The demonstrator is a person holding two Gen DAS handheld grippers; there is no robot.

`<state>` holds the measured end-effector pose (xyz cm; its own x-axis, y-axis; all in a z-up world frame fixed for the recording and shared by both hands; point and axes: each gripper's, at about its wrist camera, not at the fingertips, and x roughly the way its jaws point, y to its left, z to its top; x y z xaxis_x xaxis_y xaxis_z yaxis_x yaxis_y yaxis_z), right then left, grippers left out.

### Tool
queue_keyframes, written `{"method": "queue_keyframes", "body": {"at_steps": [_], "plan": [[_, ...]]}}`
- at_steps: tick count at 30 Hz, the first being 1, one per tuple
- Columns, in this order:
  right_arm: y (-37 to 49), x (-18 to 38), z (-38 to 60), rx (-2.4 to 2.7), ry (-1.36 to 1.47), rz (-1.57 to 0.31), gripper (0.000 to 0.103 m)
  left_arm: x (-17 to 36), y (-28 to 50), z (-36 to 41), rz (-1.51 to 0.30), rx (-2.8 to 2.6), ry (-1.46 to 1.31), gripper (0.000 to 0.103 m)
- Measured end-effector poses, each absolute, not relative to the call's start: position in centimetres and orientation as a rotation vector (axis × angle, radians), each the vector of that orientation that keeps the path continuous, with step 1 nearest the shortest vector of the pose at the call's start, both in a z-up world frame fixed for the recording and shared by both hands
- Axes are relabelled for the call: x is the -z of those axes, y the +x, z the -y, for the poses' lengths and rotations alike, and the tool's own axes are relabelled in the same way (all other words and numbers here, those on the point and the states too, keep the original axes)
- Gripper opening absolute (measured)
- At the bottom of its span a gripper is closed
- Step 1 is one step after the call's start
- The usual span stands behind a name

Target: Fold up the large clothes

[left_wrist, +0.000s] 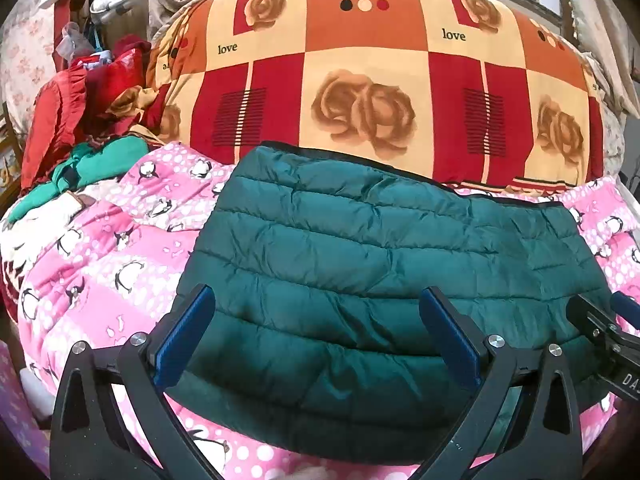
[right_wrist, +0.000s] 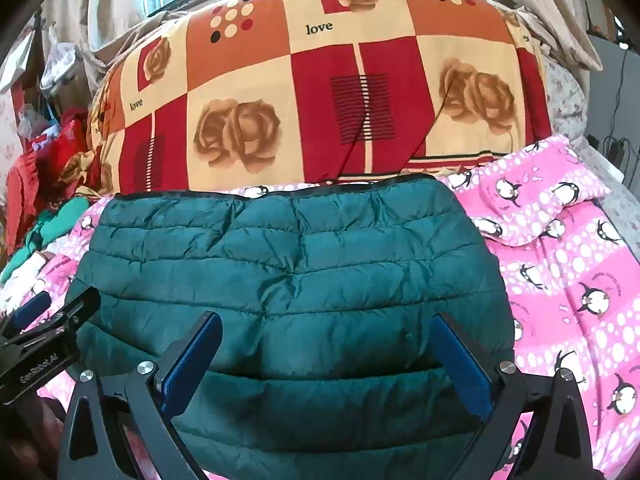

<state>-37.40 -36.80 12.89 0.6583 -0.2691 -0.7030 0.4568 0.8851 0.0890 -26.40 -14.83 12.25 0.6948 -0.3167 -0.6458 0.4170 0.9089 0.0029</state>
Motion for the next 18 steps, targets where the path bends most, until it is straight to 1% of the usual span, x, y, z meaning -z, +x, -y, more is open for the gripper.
{"method": "queue_keyframes", "body": {"at_steps": [18], "plan": [[-36.91,-12.17,36.93,0.413,0.274,-0.759,0.103,-12.13,-26.33,15.04,-0.678,0.38,0.17,0.102]]}}
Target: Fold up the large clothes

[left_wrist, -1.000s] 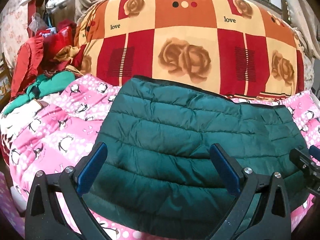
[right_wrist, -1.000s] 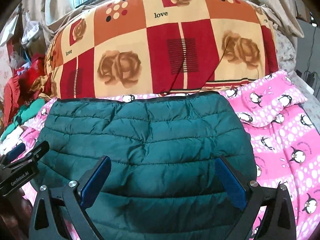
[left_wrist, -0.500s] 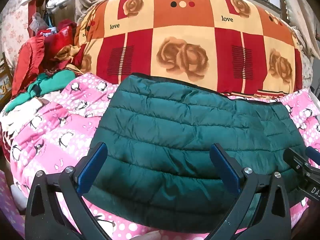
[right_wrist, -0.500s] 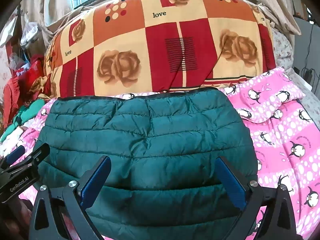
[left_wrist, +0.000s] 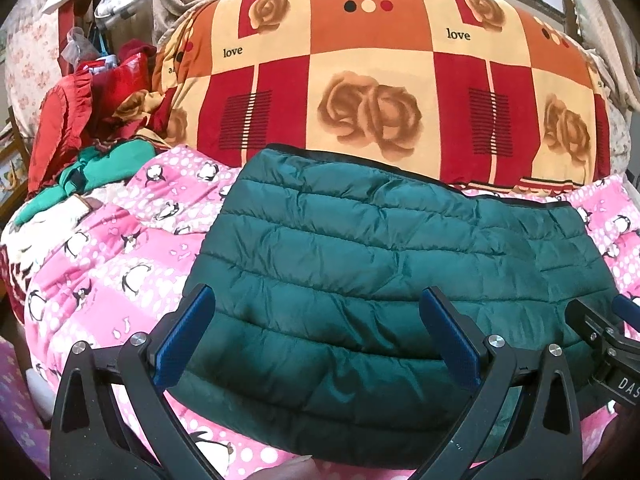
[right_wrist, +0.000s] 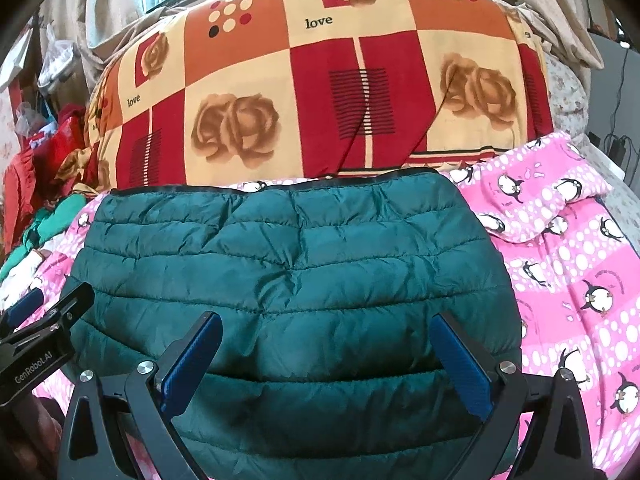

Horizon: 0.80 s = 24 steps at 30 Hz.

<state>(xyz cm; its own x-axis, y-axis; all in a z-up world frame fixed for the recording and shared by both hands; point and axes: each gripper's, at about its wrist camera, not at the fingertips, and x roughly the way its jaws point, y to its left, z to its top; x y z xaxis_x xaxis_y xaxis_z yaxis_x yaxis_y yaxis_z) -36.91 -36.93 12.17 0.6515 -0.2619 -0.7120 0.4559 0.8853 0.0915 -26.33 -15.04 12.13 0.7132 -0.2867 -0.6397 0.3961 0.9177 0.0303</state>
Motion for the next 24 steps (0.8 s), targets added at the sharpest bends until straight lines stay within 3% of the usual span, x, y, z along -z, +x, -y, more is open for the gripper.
{"method": "queue_keyframes", "body": {"at_steps": [24], "plan": [[-35.2,-11.3,37.9,0.417,0.264,-0.778,0.103,-12.1,-26.0,16.8,-0.661,0.366,0.201,0.102]]}}
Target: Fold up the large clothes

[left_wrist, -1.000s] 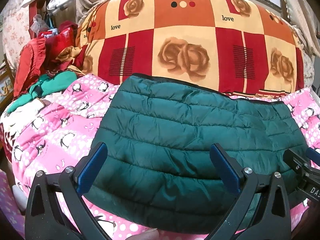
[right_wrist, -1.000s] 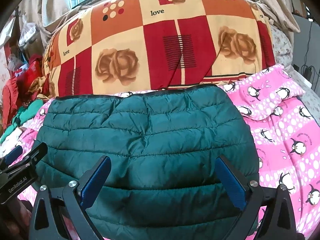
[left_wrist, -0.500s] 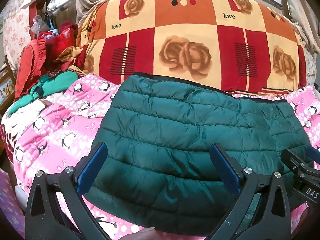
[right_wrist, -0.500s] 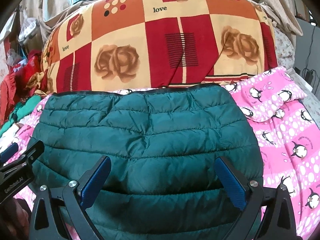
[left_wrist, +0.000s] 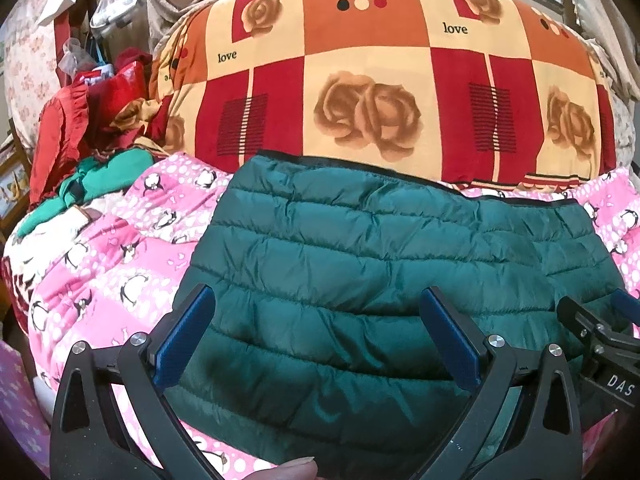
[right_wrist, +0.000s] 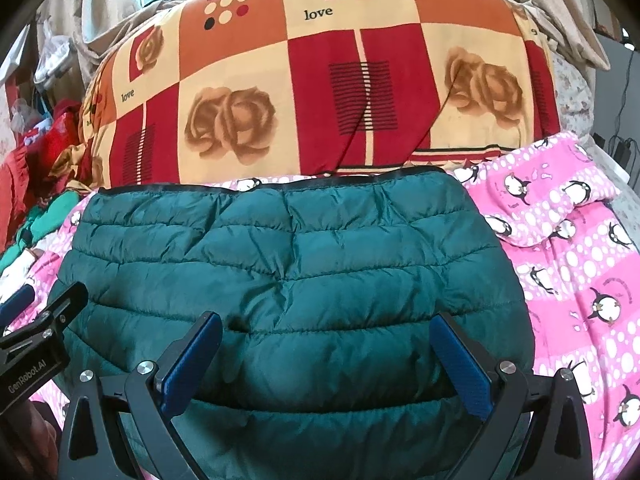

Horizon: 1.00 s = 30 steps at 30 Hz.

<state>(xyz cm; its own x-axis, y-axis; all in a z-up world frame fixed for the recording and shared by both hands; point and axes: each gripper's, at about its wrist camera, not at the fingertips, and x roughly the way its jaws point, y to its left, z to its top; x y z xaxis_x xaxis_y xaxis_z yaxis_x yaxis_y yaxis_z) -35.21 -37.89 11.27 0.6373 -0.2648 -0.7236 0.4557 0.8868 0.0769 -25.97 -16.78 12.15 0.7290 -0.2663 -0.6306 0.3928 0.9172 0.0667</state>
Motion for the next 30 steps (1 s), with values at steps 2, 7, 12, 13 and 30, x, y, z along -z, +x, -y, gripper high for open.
{"method": "queue_keyframes", "body": {"at_steps": [2,7,12,13,30], "plan": [[-35.1,-11.4,37.7,0.414,0.255,-0.771,0.103,-12.2,-25.9,17.1,-0.656,0.363,0.207,0.102],[-35.1,-11.4,38.0,0.411,0.262,-0.762,0.103,-12.1,-25.7,17.6,-0.666,0.355,0.223,0.102],[-35.1,-10.8,38.7,0.419,0.294,-0.776,0.103,-12.1,-25.8,17.5,-0.663,0.352,0.231,0.102],[-35.1,-10.8,38.7,0.421,0.294,-0.778,0.103,-12.1,-25.8,17.5,-0.665,0.352,0.228,0.102],[-34.7,-11.2,38.2,0.418,0.265,-0.78,0.103,-12.0,-25.6,17.3,-0.67,0.362,0.213,0.102]]}}
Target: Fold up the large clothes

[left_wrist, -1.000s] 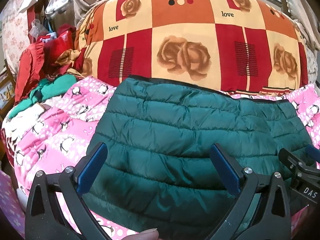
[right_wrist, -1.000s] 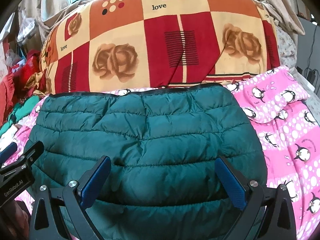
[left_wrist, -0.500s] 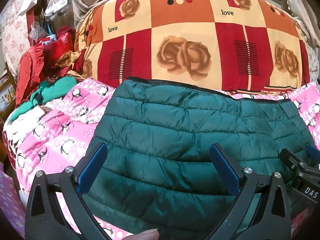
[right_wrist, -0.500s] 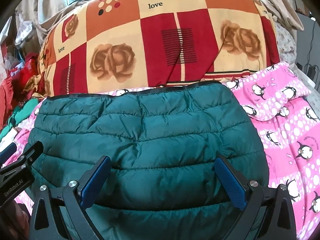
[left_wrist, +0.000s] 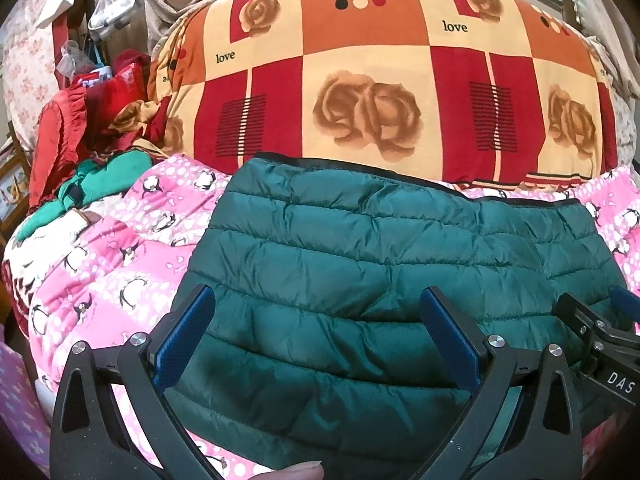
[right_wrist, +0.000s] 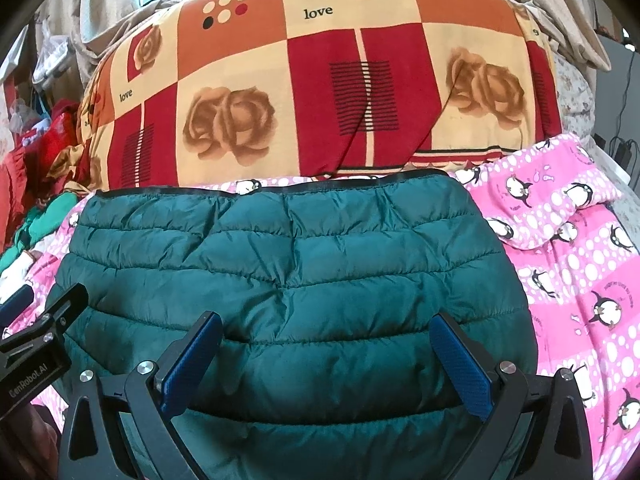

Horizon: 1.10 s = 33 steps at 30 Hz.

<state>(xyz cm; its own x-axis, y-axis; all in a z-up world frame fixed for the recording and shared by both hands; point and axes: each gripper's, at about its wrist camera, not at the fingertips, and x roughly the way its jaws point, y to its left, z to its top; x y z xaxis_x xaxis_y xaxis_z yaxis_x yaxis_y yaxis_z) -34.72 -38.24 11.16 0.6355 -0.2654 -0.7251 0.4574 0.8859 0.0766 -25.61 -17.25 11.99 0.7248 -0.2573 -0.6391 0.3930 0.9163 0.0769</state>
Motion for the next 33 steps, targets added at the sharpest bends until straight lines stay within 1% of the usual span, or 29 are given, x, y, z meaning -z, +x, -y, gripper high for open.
{"method": "queue_keyframes", "body": {"at_steps": [33], "plan": [[-33.96,-11.02,38.15,0.42,0.246,-0.794,0.103,-10.98,-24.71,17.17,-0.701,0.368,0.208,0.102]]}}
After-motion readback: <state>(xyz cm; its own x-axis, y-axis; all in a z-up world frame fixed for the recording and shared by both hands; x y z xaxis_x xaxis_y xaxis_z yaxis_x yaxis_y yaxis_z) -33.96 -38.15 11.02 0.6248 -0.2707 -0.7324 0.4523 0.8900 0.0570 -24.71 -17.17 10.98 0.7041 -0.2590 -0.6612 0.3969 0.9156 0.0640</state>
